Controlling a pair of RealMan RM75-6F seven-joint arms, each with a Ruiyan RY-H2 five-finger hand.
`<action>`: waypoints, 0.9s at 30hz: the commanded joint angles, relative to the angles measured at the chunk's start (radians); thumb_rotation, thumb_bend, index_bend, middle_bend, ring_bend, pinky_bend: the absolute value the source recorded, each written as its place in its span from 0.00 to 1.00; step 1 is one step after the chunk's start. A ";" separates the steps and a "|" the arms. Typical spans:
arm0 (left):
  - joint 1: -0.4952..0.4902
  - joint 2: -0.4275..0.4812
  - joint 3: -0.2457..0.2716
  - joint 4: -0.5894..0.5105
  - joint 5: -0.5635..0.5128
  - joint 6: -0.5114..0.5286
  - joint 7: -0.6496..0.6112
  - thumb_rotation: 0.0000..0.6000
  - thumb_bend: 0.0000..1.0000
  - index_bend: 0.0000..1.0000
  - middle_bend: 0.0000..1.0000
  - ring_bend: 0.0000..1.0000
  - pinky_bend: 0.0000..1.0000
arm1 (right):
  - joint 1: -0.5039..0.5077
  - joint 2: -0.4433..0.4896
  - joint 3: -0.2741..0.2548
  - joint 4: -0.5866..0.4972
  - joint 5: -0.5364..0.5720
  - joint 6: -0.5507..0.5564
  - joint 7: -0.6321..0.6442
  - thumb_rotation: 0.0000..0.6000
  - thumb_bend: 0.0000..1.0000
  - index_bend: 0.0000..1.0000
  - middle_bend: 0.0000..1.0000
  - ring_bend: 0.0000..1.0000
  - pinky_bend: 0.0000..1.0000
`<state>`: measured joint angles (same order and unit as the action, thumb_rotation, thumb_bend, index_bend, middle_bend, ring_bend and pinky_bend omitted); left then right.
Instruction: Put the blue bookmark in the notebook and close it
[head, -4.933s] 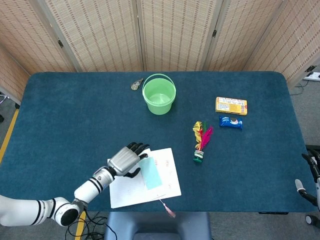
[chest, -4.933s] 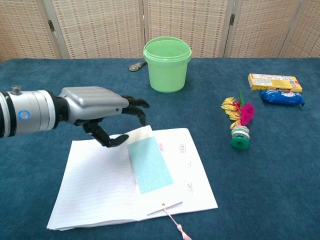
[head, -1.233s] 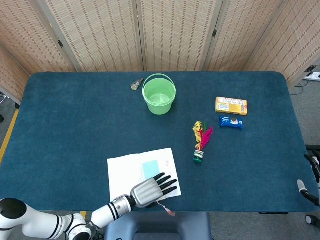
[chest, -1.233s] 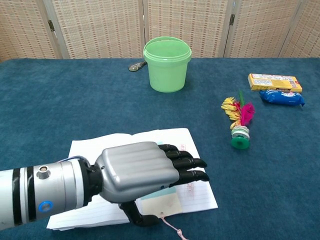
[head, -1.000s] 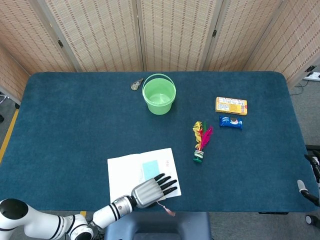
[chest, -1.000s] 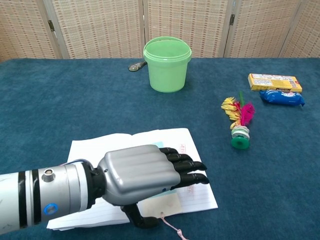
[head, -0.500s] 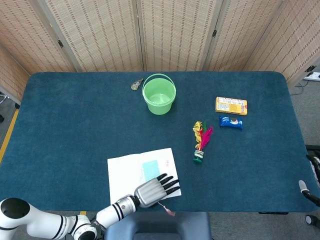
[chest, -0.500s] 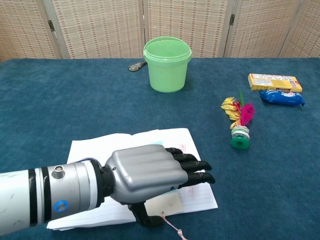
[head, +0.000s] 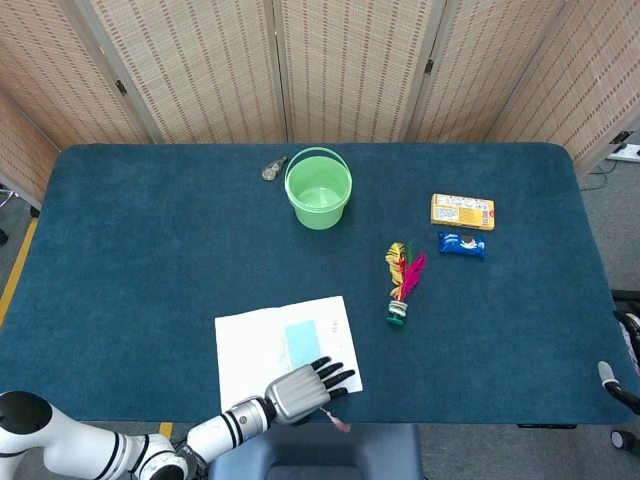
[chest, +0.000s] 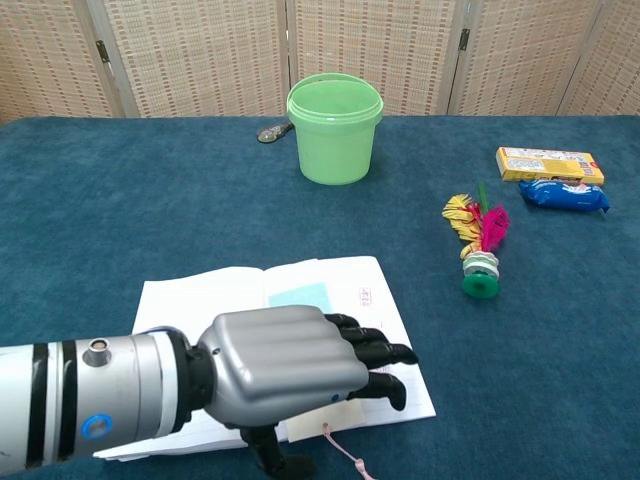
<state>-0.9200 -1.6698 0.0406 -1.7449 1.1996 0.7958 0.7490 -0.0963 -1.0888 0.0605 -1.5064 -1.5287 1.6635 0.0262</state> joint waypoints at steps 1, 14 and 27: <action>-0.007 0.003 0.002 -0.002 -0.024 -0.004 0.014 1.00 0.32 0.20 0.00 0.00 0.14 | -0.001 0.000 0.000 0.001 0.000 0.001 0.001 1.00 0.26 0.16 0.09 0.09 0.14; -0.025 0.011 0.024 -0.026 -0.073 0.016 0.062 1.00 0.32 0.23 0.00 0.00 0.14 | -0.001 -0.002 0.000 0.003 -0.002 0.001 0.003 1.00 0.26 0.16 0.09 0.09 0.14; -0.032 0.015 0.040 -0.028 -0.078 0.035 0.072 1.00 0.32 0.27 0.00 0.00 0.14 | 0.000 -0.002 0.000 0.001 -0.003 -0.001 -0.001 1.00 0.26 0.16 0.09 0.09 0.14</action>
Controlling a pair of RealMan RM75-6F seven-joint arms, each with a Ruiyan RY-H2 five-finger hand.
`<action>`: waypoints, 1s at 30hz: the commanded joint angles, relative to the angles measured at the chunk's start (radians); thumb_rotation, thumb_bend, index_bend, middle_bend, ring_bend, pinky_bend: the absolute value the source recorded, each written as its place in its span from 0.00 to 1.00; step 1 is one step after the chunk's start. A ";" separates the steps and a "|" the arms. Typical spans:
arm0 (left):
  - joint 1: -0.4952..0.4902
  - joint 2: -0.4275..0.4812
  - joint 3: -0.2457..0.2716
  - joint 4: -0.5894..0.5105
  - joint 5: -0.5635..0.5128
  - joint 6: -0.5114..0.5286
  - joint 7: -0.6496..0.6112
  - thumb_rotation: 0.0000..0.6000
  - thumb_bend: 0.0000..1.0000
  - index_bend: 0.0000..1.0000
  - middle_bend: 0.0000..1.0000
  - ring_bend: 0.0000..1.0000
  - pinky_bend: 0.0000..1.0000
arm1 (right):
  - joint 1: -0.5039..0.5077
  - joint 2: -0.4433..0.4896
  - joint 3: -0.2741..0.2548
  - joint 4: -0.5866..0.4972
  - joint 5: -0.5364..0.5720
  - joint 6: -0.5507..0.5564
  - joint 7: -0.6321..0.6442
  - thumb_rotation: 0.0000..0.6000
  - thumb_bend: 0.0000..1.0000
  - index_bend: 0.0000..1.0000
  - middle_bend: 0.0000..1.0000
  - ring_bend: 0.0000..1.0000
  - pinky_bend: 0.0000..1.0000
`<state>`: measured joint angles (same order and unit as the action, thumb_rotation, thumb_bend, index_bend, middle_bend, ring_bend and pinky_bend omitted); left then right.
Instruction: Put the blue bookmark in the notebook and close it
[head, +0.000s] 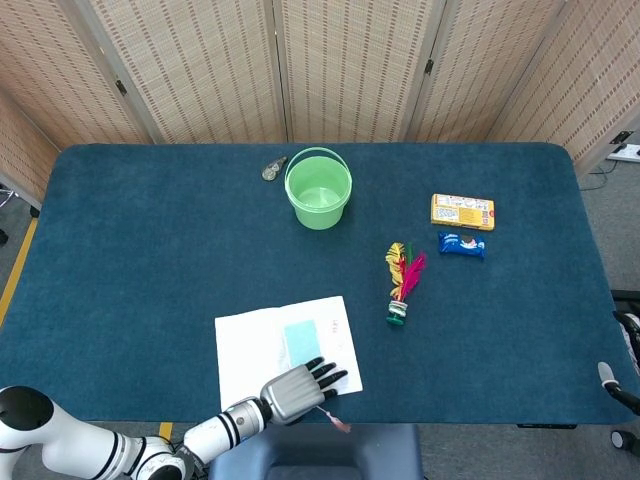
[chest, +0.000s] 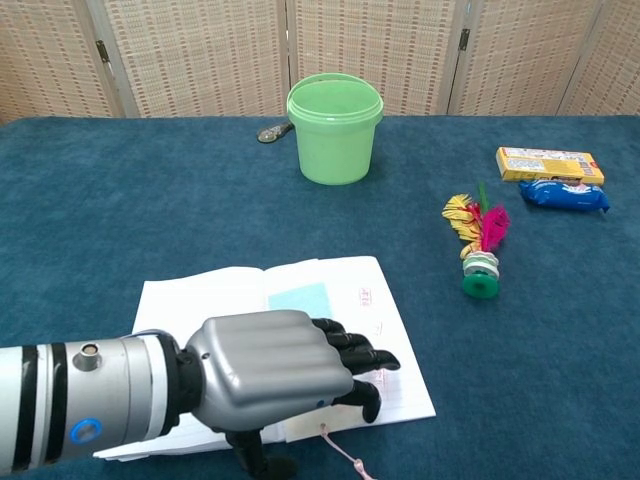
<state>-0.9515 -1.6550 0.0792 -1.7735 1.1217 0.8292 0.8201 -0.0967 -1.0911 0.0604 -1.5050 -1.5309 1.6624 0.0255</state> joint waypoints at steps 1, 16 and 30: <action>-0.001 0.001 0.002 0.000 -0.001 0.002 0.001 1.00 0.32 0.27 0.00 0.00 0.14 | 0.000 0.000 0.000 -0.001 0.000 0.000 -0.001 1.00 0.26 0.16 0.09 0.09 0.14; 0.001 0.018 0.016 -0.005 0.006 0.015 -0.010 1.00 0.32 0.30 0.00 0.00 0.14 | 0.001 0.000 -0.001 -0.005 -0.003 -0.001 -0.006 1.00 0.26 0.16 0.09 0.09 0.14; 0.017 0.069 0.008 -0.060 0.053 0.049 -0.062 1.00 0.32 0.22 0.00 0.00 0.14 | -0.003 0.004 0.000 -0.008 -0.008 0.009 -0.004 1.00 0.26 0.16 0.09 0.09 0.14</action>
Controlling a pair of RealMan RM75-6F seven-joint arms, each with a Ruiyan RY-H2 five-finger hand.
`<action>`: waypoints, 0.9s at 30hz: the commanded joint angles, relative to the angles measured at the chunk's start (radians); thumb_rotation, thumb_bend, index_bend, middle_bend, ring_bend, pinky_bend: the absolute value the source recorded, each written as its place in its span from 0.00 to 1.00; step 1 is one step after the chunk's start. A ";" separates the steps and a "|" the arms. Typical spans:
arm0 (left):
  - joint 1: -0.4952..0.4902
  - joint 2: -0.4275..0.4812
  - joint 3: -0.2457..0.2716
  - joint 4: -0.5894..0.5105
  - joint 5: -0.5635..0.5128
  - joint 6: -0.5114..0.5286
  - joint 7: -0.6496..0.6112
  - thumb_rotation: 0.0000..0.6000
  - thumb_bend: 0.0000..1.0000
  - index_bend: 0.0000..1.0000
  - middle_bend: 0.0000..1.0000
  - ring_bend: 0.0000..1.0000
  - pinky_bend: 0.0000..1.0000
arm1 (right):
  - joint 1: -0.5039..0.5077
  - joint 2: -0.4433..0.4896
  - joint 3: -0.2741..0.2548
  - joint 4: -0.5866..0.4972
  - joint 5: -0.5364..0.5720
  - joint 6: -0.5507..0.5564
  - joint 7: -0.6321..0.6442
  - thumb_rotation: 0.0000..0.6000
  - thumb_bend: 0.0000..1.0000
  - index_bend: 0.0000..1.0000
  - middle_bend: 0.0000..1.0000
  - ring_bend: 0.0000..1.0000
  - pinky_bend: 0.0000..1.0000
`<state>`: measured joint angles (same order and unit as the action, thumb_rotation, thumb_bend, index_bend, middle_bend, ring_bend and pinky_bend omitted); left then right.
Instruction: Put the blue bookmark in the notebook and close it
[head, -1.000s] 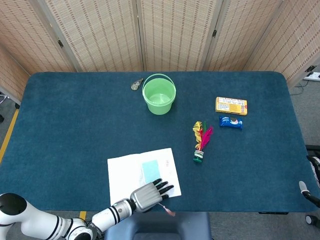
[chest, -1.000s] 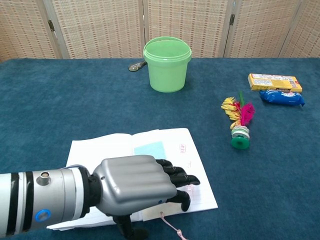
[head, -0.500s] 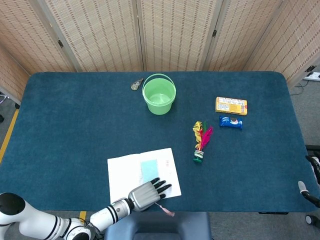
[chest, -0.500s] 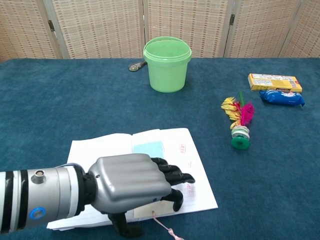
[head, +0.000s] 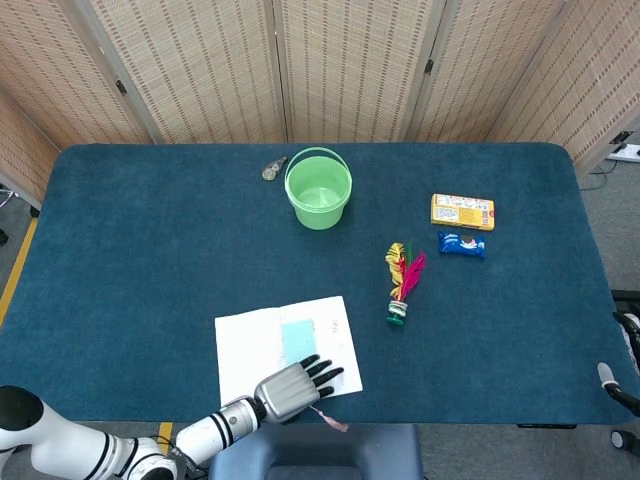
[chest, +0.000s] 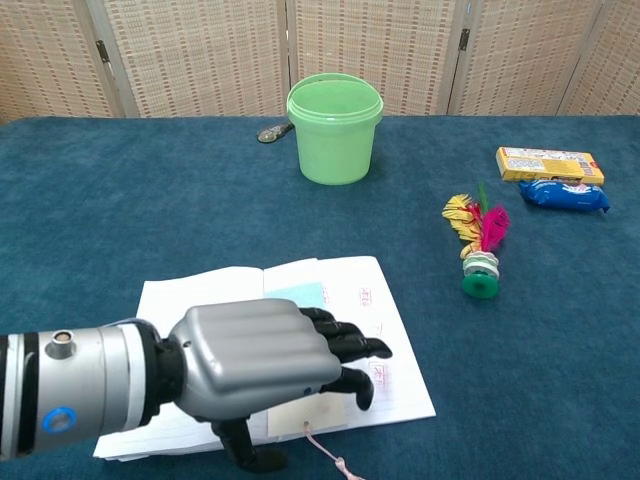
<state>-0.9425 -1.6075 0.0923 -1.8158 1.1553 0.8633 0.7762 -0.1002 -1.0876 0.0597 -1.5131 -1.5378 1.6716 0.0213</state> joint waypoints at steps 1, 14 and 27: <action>0.011 0.033 -0.005 -0.025 0.030 0.022 -0.025 1.00 0.32 0.21 0.00 0.00 0.14 | 0.001 0.001 0.001 0.000 -0.002 0.000 0.000 1.00 0.26 0.16 0.09 0.09 0.14; 0.106 0.251 0.024 -0.063 0.257 0.155 -0.223 1.00 0.32 0.17 0.00 0.00 0.14 | 0.016 0.008 0.003 -0.014 -0.021 -0.003 -0.013 1.00 0.26 0.16 0.09 0.09 0.14; 0.251 0.312 0.120 0.145 0.566 0.353 -0.517 1.00 0.32 0.17 0.00 0.00 0.14 | 0.026 0.016 -0.001 -0.040 -0.038 -0.009 -0.043 1.00 0.26 0.16 0.09 0.09 0.14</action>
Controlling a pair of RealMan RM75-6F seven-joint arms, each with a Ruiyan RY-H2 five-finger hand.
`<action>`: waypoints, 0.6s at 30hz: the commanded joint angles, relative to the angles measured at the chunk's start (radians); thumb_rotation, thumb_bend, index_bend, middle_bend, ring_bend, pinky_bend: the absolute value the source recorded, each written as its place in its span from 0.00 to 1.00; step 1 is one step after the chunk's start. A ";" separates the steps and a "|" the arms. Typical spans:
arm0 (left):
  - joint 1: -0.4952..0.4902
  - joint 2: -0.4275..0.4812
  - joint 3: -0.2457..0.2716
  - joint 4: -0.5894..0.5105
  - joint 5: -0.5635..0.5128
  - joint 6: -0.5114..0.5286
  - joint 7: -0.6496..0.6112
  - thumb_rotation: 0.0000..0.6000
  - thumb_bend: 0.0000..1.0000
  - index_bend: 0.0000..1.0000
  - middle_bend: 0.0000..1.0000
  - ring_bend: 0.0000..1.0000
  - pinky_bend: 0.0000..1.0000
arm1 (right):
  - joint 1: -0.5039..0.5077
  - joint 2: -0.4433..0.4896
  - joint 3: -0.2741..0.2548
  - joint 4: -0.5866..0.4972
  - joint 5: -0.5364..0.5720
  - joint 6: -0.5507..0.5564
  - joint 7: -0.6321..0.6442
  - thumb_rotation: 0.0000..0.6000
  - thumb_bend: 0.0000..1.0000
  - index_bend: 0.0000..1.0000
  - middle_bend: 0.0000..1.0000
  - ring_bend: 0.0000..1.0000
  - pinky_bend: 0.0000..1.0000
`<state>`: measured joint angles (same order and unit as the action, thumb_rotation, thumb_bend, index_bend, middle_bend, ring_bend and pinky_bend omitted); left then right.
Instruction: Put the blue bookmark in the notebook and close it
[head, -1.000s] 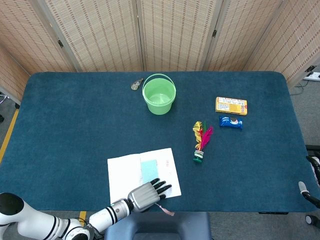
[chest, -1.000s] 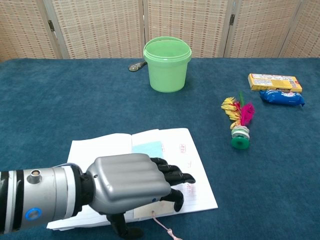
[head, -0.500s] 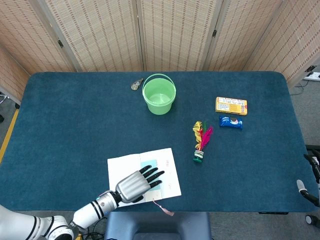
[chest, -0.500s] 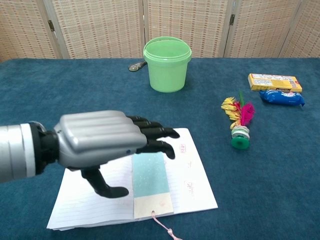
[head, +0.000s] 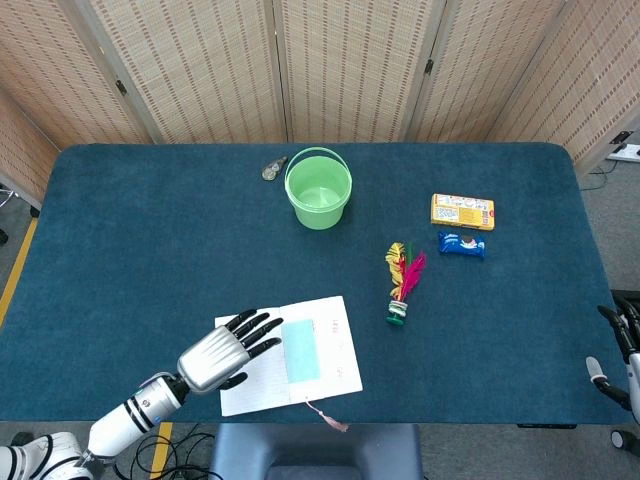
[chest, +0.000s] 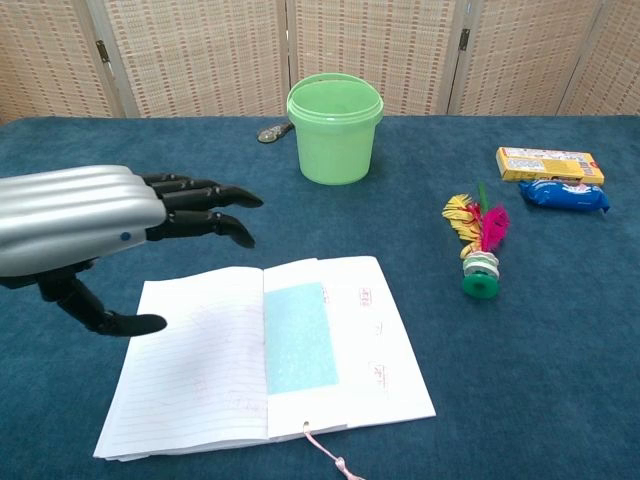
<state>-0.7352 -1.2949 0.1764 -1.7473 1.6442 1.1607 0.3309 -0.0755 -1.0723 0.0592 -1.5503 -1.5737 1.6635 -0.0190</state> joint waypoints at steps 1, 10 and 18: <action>0.051 -0.005 0.042 0.096 0.095 0.065 -0.087 1.00 0.32 0.17 0.00 0.00 0.14 | 0.002 0.000 -0.001 -0.005 -0.003 -0.002 -0.005 1.00 0.26 0.16 0.09 0.09 0.14; 0.121 -0.031 0.086 0.247 0.184 0.113 -0.158 1.00 0.32 0.15 0.00 0.00 0.14 | 0.003 0.005 -0.004 -0.020 -0.011 0.001 -0.021 1.00 0.26 0.16 0.09 0.09 0.14; 0.156 -0.054 0.122 0.341 0.226 0.089 -0.175 1.00 0.31 0.11 0.00 0.00 0.14 | 0.007 0.001 -0.007 -0.020 -0.014 -0.004 -0.022 1.00 0.26 0.16 0.09 0.09 0.14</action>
<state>-0.5892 -1.3410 0.2890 -1.4215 1.8609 1.2567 0.1595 -0.0691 -1.0707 0.0523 -1.5695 -1.5869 1.6604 -0.0406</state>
